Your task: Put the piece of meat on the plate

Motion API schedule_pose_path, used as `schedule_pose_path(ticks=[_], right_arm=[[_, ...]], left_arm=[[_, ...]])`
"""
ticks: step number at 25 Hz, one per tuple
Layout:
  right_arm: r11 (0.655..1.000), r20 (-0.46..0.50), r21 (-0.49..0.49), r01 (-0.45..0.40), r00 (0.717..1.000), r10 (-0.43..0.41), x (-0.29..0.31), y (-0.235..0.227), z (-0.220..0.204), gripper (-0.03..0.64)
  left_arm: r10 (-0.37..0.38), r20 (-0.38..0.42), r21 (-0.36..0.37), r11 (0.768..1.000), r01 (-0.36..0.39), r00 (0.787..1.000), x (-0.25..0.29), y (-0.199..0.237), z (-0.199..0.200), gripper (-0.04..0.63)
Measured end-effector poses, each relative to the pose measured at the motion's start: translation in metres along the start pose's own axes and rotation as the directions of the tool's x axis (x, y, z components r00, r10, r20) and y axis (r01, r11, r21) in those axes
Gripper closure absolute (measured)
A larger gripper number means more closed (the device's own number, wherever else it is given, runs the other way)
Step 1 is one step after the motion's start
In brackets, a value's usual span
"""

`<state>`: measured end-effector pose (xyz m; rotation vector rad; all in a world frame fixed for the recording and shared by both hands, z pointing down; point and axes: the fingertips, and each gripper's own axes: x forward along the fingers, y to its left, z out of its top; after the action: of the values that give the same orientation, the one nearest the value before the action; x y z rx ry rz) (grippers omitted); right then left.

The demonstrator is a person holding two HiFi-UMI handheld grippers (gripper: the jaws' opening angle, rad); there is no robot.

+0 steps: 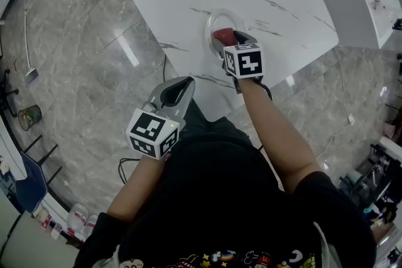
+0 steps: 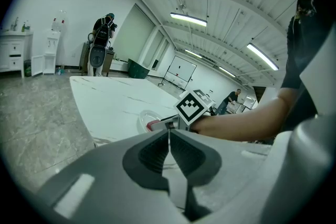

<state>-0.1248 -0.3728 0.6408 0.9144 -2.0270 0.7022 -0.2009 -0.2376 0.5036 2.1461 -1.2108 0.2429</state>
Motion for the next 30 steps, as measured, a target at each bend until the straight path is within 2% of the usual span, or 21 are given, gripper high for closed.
schedule_pose_path(ticks=[5,7,11,13,23,30], right_arm=[[0.999,0.075,0.031,-0.022,0.997,0.02,-0.02,-0.001,0.01,0.361],[0.998,0.119,0.043,-0.038,0.992,0.033,-0.036,0.0,0.015,0.405],[0.997,0.232,0.06,-0.044,0.972,0.029,-0.077,-0.005,0.025,0.562],[0.996,0.268,0.078,-0.044,0.963,0.021,-0.094,-0.011,0.027,0.586],[0.992,0.379,0.116,-0.05,0.925,0.002,-0.154,-0.033,0.032,0.591],[0.986,0.373,0.158,-0.058,0.928,-0.006,-0.169,-0.042,0.005,0.591]], left_arm=[[-0.004,-0.008,0.02,1.0,0.004,1.0,0.003,0.004,0.005,0.594],[-0.008,-0.01,0.033,0.999,0.008,1.0,0.004,0.004,0.008,0.594],[-0.016,-0.007,0.063,0.998,0.016,1.0,0.011,0.003,0.019,0.594],[-0.018,-0.003,0.079,0.997,0.018,1.0,0.015,0.002,0.026,0.594],[-0.038,-0.019,0.156,0.987,0.04,0.999,0.034,-0.01,0.047,0.594],[-0.042,-0.037,0.179,0.983,0.048,0.998,0.046,-0.015,0.052,0.588]])
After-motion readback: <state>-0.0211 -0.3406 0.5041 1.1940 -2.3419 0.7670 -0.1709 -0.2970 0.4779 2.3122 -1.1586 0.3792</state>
